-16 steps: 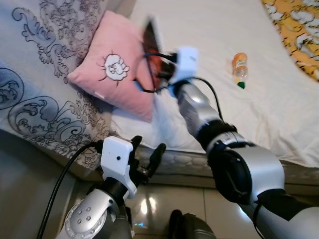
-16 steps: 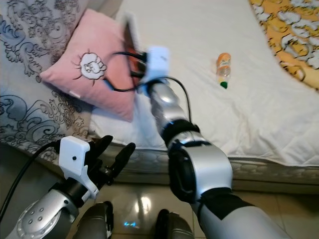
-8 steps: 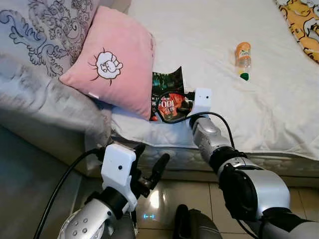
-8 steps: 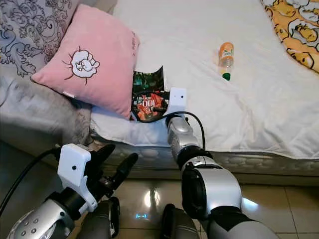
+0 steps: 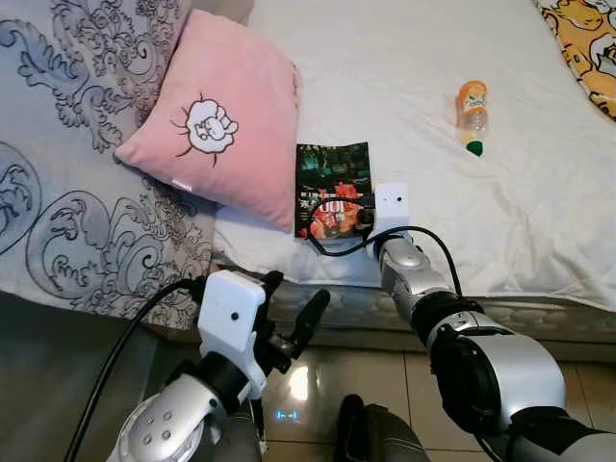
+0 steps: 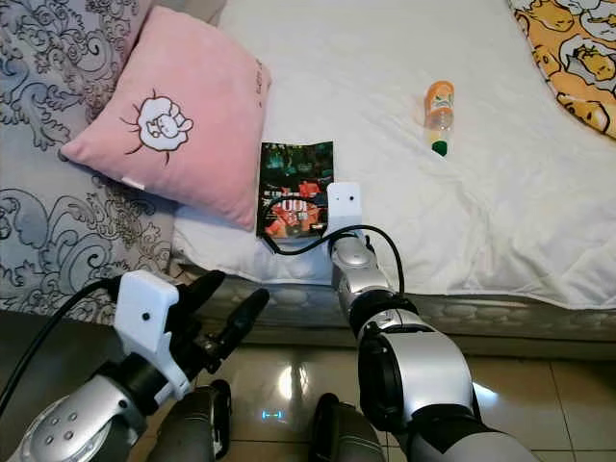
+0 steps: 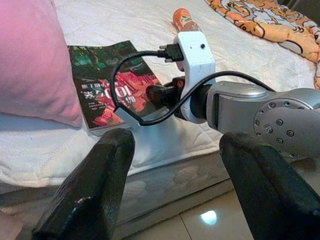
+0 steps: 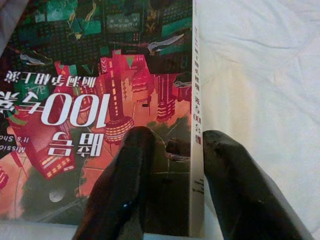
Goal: Clean up the room
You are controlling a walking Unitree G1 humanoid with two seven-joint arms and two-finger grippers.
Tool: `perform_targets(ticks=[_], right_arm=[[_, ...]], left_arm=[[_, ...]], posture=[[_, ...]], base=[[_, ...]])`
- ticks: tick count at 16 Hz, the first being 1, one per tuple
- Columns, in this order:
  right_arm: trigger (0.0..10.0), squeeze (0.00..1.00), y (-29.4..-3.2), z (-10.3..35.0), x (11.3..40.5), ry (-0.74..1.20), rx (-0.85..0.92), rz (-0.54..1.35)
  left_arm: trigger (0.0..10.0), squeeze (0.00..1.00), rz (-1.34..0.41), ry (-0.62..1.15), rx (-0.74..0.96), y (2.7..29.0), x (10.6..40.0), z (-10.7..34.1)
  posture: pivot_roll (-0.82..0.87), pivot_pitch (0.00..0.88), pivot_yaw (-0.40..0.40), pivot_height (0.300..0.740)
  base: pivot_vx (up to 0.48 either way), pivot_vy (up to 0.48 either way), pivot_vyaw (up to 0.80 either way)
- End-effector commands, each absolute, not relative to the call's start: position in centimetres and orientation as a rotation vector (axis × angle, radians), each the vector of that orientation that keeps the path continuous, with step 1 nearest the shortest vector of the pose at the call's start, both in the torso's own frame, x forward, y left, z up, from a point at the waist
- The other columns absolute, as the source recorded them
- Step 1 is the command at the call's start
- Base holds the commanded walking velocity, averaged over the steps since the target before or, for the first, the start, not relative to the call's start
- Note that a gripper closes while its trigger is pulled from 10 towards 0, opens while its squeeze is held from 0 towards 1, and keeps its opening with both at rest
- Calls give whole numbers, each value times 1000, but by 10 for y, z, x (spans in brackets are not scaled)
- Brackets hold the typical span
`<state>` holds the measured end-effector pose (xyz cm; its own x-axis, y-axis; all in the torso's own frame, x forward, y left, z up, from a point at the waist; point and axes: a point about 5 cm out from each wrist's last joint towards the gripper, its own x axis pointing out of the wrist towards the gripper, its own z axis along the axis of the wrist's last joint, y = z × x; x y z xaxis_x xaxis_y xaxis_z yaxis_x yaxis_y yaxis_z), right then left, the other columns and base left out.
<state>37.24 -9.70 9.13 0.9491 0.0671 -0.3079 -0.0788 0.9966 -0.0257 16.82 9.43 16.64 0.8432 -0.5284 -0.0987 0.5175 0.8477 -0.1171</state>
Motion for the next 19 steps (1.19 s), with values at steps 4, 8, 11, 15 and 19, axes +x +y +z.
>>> perform_targets(ticks=[4, 8, 11, 15, 19], right_arm=[[10000, 1000, -99, 95, 374, 274, -28, 29], [10000, 1000, -89, 102, 375, 235, -2, 61], [10000, 1000, -79, 122, 381, 117, 28, 107], [10000, 1000, -120, 146, 382, -149, -65, 73], [10000, 1000, -176, 69, 315, -39, -8, -30]], left_arm=[[10000, 0, -570, 125, -76, 96, 173, 164], [10000, 0, -574, 125, -67, 99, 176, 160], [10000, 0, -431, 128, -123, 112, 199, 153], [10000, 0, -181, 114, -141, 140, 236, 139], [10000, 1000, 14, 92, -24, 170, 251, 121]], posture=[[428, 240, -63, 740], [414, 226, -68, 740], [346, 108, -75, 740], [200, 0, -80, 740], [97, 0, -93, 740]], base=[[0, 0, 0], [0, 0, 0], [0, 0, 0], [0, 0, 0], [0, 0, 0]])
